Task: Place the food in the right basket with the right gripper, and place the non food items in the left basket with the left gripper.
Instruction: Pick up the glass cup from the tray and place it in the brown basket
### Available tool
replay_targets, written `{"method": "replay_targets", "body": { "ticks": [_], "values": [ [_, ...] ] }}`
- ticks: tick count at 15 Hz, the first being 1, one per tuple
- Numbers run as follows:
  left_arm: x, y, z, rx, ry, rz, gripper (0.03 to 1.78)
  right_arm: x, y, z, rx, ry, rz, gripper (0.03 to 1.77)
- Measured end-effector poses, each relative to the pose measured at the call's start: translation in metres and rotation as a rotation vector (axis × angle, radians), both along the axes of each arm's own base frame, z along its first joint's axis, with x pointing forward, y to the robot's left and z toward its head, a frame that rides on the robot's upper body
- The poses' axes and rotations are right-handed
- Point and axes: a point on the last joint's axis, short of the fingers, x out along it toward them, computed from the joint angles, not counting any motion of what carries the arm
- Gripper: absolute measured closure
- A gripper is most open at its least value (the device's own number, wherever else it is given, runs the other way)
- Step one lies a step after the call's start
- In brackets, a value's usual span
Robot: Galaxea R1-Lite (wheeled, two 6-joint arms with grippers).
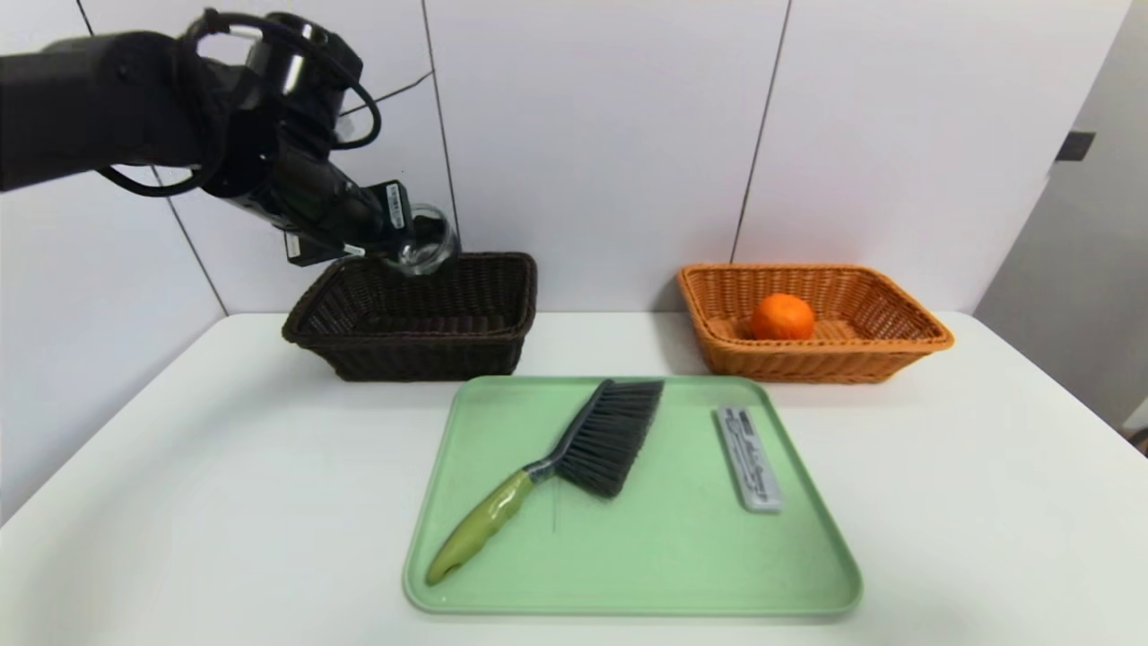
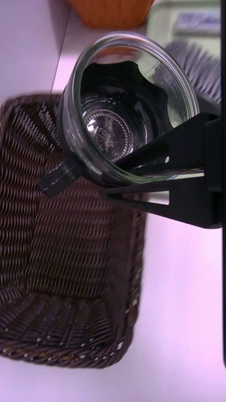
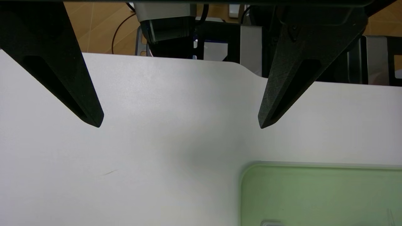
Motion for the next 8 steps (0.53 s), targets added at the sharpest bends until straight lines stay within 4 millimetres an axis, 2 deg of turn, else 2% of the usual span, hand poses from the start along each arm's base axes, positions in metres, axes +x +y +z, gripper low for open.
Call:
{"method": "replay_targets", "body": {
  "ticks": [3,8],
  "values": [
    [0.036,0.020,-0.029,0.050,0.020,0.045,1.71,-0.002,0.000,0.000,-0.001,-0.004,0.000,0.10],
    [0.062,0.039,-0.060,0.076,0.080,0.090,1.71,-0.002,-0.001,-0.001,-0.003,-0.003,-0.001,0.10]
  ]
}}
